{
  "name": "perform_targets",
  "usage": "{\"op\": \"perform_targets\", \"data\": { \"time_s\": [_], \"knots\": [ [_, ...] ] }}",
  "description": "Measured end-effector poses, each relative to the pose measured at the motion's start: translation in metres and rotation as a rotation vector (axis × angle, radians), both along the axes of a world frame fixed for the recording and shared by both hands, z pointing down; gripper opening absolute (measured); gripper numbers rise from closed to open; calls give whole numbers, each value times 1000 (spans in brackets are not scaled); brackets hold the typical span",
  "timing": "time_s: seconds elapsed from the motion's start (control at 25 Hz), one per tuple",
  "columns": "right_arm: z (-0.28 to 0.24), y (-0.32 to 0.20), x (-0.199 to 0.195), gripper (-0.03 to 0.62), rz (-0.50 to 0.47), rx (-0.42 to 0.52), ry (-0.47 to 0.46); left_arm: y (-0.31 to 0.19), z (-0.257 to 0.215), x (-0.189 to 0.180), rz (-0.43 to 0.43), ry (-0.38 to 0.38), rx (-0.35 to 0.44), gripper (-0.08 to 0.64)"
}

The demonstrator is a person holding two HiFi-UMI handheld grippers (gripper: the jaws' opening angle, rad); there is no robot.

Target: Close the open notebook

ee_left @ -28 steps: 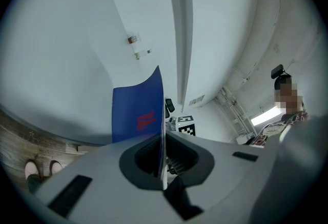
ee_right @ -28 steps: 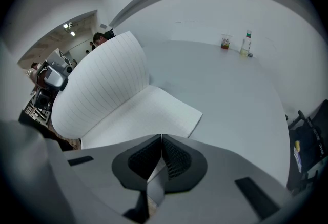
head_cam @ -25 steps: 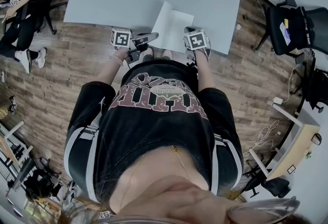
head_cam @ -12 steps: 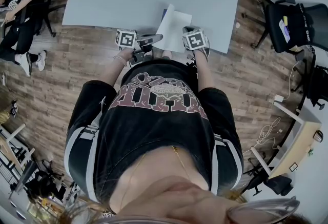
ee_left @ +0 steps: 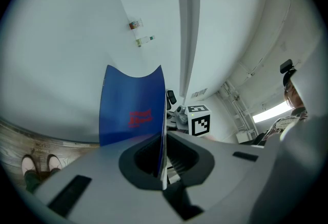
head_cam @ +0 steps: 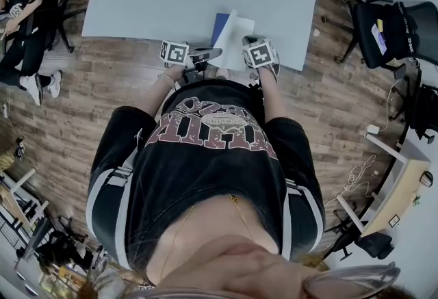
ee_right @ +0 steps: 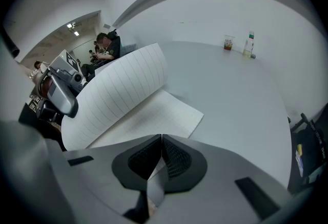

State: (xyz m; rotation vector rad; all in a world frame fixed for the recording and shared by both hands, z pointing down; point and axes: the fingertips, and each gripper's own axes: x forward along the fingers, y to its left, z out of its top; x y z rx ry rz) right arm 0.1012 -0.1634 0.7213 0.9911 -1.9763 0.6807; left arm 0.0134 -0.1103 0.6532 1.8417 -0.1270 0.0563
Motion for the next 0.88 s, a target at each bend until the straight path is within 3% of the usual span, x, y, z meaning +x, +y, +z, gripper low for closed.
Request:
{"op": "perform_targets", "data": {
  "time_s": [0.88],
  "knots": [
    [-7, 10, 1, 20, -30, 13, -6, 4, 22, 33, 84, -83, -54, 58]
  ]
}}
